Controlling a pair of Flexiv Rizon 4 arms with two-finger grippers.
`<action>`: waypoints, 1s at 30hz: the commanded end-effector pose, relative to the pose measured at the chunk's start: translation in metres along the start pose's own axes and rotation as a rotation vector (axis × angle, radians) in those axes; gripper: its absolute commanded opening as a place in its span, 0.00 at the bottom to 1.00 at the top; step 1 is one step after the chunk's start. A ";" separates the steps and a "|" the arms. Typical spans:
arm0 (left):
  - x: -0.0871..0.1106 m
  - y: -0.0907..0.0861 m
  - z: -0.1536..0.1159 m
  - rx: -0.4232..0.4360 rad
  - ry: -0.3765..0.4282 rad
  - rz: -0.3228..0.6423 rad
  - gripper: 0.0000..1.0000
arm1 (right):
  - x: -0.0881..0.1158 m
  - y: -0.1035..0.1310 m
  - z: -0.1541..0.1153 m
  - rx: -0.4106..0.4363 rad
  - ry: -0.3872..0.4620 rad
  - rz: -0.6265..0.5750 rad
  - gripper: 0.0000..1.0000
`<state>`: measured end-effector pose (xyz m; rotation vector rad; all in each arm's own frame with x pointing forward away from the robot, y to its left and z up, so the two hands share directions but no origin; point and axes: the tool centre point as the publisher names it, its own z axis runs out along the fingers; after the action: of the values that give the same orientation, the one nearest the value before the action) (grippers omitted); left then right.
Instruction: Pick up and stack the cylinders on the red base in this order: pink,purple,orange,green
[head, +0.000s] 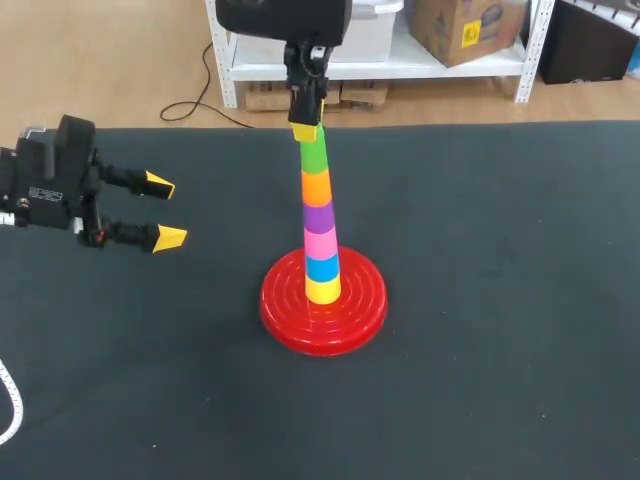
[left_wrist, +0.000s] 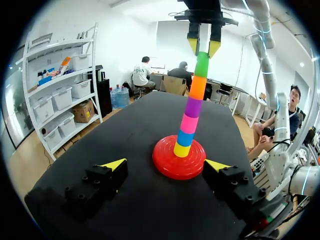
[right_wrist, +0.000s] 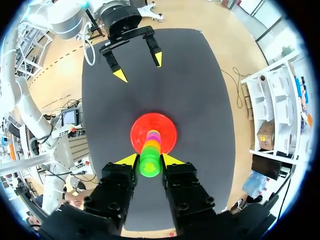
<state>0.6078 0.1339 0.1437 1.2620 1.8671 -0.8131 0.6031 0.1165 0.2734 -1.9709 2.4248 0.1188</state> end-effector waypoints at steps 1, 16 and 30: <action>0.001 0.000 0.000 -0.001 -0.005 0.002 1.00 | 0.001 0.001 0.007 -0.004 0.013 0.005 0.00; 0.001 0.000 0.000 -0.001 -0.005 0.002 1.00 | -0.005 0.007 -0.003 0.029 0.058 -0.023 1.00; 0.001 0.000 0.000 -0.001 -0.005 0.002 1.00 | -0.005 0.007 -0.003 0.029 0.058 -0.023 1.00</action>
<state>0.6078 0.1339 0.1437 1.2620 1.8672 -0.8131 0.5982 0.1236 0.2769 -2.0207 2.4241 0.0268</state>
